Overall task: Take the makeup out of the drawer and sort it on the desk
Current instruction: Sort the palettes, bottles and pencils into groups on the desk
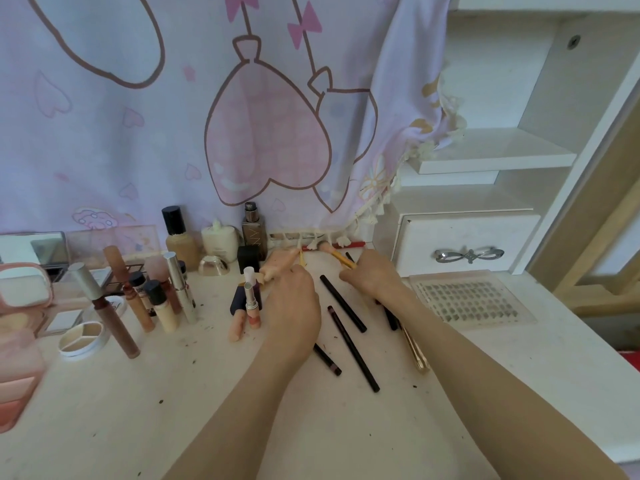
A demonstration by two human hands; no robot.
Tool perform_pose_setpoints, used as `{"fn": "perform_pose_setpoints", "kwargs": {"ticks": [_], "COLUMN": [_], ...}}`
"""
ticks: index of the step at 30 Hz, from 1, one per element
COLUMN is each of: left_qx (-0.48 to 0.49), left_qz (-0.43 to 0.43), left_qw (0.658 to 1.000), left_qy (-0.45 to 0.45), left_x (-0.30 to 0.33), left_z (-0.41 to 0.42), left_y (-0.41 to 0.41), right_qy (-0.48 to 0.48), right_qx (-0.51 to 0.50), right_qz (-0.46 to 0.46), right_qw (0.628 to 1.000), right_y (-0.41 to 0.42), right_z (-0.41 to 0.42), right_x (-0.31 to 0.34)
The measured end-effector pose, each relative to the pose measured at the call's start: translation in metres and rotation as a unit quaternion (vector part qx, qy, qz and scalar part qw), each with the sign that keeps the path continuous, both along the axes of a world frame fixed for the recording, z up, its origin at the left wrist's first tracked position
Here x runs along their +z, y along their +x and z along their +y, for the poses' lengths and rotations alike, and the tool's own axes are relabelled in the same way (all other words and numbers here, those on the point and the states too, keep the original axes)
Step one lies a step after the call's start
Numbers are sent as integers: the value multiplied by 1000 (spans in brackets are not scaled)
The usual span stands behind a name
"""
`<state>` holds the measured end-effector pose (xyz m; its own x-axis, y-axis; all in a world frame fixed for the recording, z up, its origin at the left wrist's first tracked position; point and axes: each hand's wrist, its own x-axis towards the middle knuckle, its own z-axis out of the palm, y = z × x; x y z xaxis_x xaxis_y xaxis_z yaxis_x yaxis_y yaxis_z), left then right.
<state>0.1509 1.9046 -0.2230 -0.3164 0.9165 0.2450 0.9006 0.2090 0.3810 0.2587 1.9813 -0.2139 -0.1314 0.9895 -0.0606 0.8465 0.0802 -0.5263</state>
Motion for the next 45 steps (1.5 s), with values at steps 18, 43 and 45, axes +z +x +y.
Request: {"fn": "perform_pose_setpoints", "kwargs": {"ticks": [18,43,45], "left_qx": [-196,-352,-365], "left_qz": [-307,190,243], "left_qw": [925,913,897], "left_qy": [110,-82,-59], "left_x": [99,-5,-2], "left_z": [-5,84,83], "left_y": [-3,24,23], "right_qy": [110,-14,-26], "right_qx": [91,24,37], "right_qz": [276,581,586], "right_qw": [951,813,809], "right_y": [54,94,96], "right_z": [-40,-50,-49], "right_x": [39,-12,-13]}}
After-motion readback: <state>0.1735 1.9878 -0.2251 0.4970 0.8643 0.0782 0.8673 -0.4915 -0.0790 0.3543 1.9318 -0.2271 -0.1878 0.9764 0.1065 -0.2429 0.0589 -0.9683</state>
